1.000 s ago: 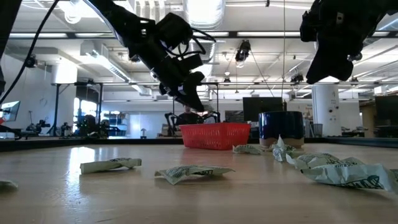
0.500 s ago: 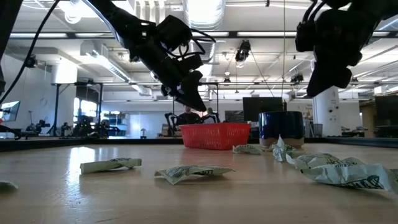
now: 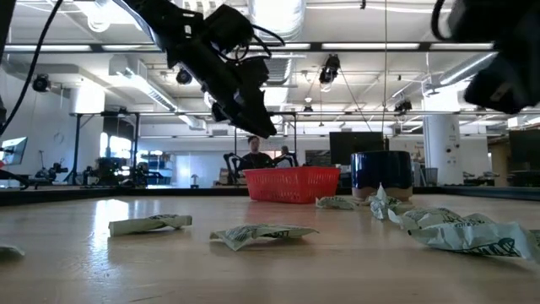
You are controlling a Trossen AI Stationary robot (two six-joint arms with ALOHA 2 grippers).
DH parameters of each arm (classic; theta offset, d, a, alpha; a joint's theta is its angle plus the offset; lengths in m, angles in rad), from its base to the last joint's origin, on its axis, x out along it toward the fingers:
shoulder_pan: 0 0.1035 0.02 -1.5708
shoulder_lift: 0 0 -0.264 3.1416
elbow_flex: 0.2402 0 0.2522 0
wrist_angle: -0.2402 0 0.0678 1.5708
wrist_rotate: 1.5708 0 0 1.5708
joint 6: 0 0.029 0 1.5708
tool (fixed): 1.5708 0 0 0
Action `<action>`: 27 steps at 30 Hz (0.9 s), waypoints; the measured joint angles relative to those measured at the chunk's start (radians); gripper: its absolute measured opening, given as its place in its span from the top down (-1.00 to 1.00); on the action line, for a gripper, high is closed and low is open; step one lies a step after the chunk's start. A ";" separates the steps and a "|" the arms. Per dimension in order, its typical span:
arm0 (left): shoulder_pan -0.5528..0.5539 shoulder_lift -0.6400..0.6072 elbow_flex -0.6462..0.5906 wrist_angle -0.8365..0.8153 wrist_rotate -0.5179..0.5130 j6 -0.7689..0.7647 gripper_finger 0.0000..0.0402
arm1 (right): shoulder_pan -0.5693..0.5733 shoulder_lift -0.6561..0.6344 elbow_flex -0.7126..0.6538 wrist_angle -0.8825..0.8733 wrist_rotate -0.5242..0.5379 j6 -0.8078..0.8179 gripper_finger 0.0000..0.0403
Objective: Pick and place Stevia / Truvia into bins
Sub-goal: Put the stevia packet into the red basket
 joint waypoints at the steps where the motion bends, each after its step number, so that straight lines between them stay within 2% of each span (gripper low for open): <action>1: -0.002 -0.010 -0.001 -0.009 0.001 0.000 0.23 | 0.039 0.006 0.000 0.014 0.000 0.002 0.67; 6: -0.006 -0.043 -0.008 -0.009 0.002 -0.001 0.23 | 0.213 0.068 0.000 0.147 0.018 -0.016 0.67; 9: -0.006 -0.049 -0.012 -0.008 0.002 -0.001 0.23 | 0.267 0.138 0.000 0.210 0.024 -0.028 0.67; 13: -0.008 -0.051 -0.015 -0.006 0.001 -0.015 0.23 | 0.278 0.245 0.000 0.299 0.029 -0.024 0.64; 18: -0.015 -0.049 -0.039 -0.008 0.005 -0.055 0.23 | 0.275 0.348 0.000 0.417 0.036 -0.024 0.48; 27: -0.041 -0.051 -0.060 -0.009 0.020 -0.082 0.23 | 0.275 0.458 0.000 0.401 0.076 0.104 0.24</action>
